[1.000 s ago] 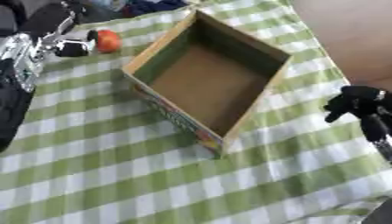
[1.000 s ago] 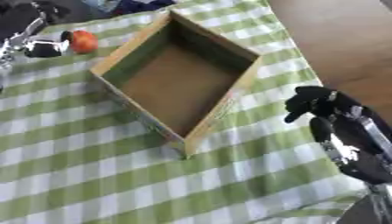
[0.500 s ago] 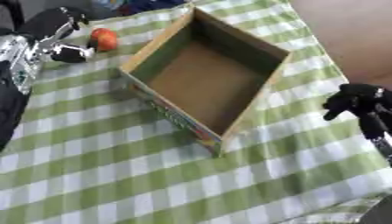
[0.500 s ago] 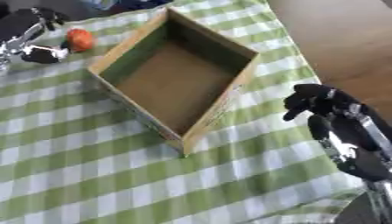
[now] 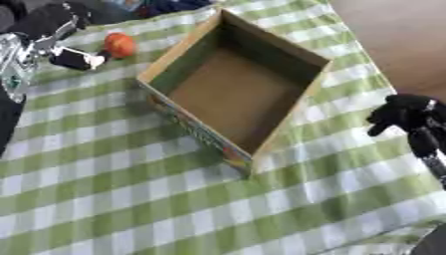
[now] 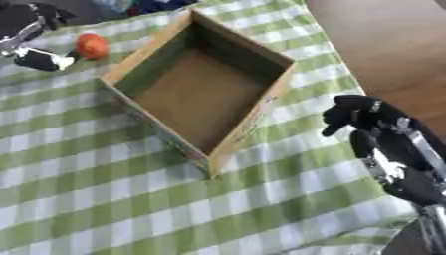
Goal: Pick up objects on the table and place them in the box.
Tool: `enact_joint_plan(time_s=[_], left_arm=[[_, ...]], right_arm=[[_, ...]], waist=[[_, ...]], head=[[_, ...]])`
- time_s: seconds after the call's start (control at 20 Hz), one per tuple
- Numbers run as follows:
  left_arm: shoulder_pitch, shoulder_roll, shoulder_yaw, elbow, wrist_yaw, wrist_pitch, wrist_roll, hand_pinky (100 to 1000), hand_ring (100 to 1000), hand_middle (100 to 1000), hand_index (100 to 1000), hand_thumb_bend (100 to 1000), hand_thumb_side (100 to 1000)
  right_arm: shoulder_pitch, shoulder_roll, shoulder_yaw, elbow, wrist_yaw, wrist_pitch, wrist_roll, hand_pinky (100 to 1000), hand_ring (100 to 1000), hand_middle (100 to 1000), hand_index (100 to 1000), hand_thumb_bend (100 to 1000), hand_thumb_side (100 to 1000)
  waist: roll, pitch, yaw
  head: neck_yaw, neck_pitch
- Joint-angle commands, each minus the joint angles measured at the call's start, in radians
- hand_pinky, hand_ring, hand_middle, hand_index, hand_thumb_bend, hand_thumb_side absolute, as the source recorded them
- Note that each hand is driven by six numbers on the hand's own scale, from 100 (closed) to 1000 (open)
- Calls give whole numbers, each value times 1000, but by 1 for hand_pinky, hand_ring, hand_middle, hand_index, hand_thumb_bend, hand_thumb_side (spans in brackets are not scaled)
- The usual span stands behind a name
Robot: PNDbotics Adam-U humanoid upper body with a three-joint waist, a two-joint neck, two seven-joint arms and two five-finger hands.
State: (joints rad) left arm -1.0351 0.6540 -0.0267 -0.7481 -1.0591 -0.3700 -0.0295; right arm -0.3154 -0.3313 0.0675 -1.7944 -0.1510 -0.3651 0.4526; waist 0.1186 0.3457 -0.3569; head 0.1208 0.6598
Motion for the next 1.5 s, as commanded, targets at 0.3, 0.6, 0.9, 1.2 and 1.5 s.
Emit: enact_joint_plan(time_s=[0.3,0.6,0.9,1.2,1.5], left_arm=[[-7,47,9,-15,6,-3,48,703,673,714,896,321,371],[-7,41,7,-13,3,-8,61,703,672,708,892,290,360],[-4,35,8,-7,-8,-3,74,701,669,704,889,262,378],[-2,30,9,-2,-13,1,87,700,666,698,887,242,397],[-2,30,9,0,-21,4,92,697,661,685,877,249,377]], right_arm=[[-10,-10,-7,-20,3,-3,8,785,613,694,867,100,569],[-16,-6,-5,-20,1,-4,11,786,613,694,867,100,570],[-22,0,-4,-21,0,-3,15,786,613,694,867,100,571],[-26,5,-3,-22,-2,-2,20,787,614,694,867,100,572],[-28,7,-2,-22,-3,-1,24,787,614,695,867,100,573]], waist=[[-5,-10,-6],[-3,0,-15],[0,11,-26],[4,20,-31],[6,24,-33]], head=[[-2,3],[4,1],[18,0],[82,-7],[122,-10]])
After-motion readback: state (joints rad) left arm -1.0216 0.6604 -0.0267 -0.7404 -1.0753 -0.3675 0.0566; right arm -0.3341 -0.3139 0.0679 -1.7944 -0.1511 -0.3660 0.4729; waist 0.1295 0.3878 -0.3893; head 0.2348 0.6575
